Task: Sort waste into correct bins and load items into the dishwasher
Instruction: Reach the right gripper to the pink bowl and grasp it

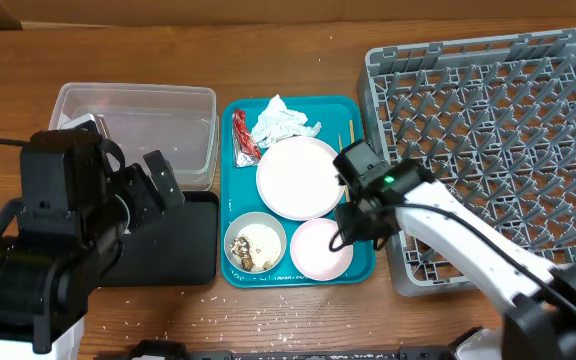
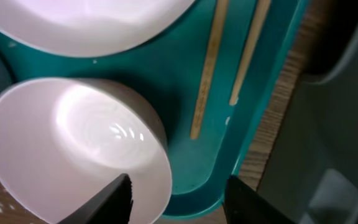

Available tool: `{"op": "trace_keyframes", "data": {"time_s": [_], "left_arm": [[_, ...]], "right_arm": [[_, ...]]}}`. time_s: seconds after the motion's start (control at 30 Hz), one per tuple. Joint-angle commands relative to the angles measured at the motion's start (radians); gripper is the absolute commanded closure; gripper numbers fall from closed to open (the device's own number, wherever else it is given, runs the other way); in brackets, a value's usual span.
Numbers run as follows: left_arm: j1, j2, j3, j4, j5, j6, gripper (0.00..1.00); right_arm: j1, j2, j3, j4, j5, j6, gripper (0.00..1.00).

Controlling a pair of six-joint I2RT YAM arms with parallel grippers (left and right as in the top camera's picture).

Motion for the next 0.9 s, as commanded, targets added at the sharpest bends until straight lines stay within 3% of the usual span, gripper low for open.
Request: {"op": "trace_keyframes", "data": {"time_s": [0.0,0.17,0.23,0.77,0.87], "left_arm": [[-0.007,0.016,0.011,0.0,-0.027,-0.013,0.0],[-0.007,0.041,0.011,0.0,-0.027,-0.013,0.0],[-0.007,0.06,0.011,0.0,-0.027,-0.013,0.0],[-0.007,0.17,0.011,-0.027,-0.003,-0.013,0.0],[-0.007,0.193,0.011,-0.089,0.013,-0.012,0.0]], "right_arm": [[0.005,0.058,-0.003,0.006,-0.058,-0.067,0.55],[0.031,0.103,-0.003,0.002,-0.043,-0.071,0.6],[0.032,0.103,-0.003,0.003,-0.04,-0.071,0.7],[0.032,0.131,-0.004,0.043,0.044,-0.099,0.78],[0.032,0.141,-0.004,0.044,0.044,-0.105,0.82]]}}
